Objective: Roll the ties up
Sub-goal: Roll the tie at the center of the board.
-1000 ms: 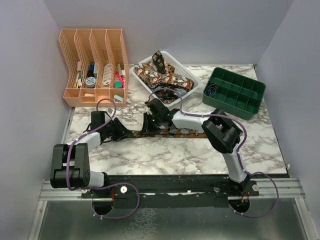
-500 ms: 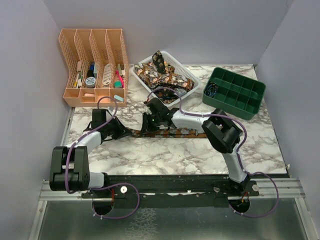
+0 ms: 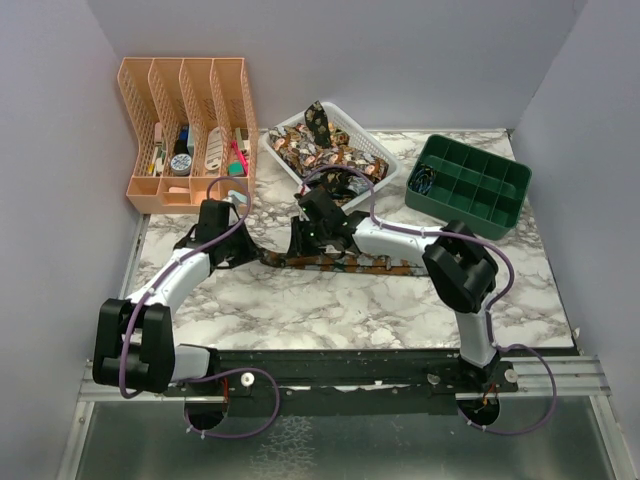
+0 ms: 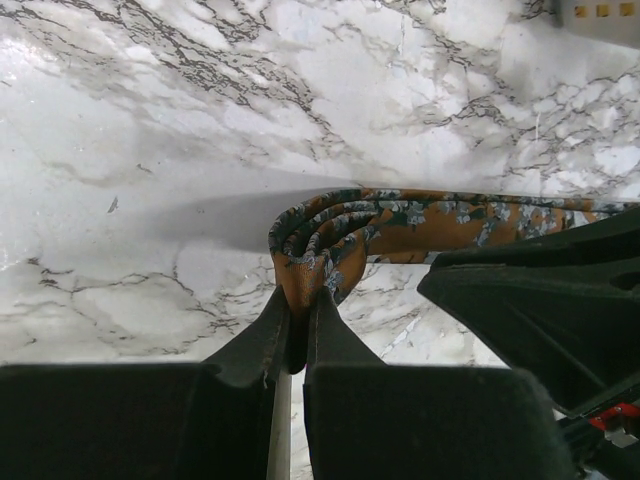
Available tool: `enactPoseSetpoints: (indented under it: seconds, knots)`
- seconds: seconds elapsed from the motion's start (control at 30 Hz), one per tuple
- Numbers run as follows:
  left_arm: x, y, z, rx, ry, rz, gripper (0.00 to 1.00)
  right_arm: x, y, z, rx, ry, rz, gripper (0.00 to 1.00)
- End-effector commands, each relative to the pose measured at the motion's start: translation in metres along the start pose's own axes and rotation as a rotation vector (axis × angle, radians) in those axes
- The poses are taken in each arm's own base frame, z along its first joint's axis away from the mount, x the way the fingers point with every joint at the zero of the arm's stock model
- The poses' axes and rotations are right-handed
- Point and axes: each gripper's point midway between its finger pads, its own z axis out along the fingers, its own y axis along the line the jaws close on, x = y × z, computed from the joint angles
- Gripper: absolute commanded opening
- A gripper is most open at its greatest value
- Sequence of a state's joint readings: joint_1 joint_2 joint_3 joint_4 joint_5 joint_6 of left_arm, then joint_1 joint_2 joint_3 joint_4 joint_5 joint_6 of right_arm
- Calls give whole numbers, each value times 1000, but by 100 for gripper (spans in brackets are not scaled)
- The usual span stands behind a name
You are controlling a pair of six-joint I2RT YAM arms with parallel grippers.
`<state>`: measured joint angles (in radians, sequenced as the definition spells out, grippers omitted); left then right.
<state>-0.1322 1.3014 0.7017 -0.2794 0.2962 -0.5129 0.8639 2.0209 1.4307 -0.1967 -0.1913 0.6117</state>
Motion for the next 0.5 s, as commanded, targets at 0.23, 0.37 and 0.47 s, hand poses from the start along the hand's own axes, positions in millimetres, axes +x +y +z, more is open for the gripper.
enactPoseSetpoints:
  seconds: [0.23, 0.37, 0.47]
  knots:
    - [-16, 1, -13, -133, -47, 62, 0, 4, -13, 21, 21, 17, -5, 13]
    - [-15, 0, -13, -140, -50, 53, 0, 5, 1, 28, -51, 40, -15, 13]
    - [-16, 0, -13, -153, -56, 63, 0, 0, 6, 33, -58, 29, -27, 13]
